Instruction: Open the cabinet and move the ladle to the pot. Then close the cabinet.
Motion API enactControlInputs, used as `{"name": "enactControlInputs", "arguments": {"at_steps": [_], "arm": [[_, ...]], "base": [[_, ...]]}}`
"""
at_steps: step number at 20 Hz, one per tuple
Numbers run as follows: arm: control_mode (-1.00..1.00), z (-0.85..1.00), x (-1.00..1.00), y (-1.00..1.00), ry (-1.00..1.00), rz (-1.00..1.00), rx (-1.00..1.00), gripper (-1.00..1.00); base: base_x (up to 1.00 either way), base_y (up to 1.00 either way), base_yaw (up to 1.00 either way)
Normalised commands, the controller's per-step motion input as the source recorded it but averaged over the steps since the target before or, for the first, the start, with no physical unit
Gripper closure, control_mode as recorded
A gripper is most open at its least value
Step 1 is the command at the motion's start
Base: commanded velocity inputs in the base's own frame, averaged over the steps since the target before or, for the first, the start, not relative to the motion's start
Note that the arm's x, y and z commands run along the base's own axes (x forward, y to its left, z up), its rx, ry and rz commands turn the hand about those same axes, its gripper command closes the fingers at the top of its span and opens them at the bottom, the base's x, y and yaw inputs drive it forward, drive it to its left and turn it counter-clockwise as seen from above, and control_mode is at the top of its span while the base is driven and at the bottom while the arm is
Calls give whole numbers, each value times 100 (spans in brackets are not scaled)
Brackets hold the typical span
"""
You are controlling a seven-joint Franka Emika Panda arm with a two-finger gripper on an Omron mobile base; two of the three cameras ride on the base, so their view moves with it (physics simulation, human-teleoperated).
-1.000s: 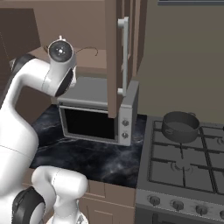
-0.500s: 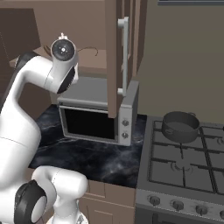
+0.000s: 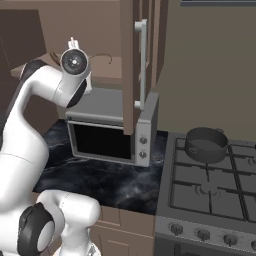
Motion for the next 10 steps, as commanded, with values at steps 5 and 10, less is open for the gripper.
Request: {"name": "enactControlInputs", "arguments": {"at_steps": [5,10], "arm": [[-100,6,26,0,-2,0,0,-100],[-100,8,24,0,0,0,0,-100]], "base": [[0,0,0],[0,0,0]]}}
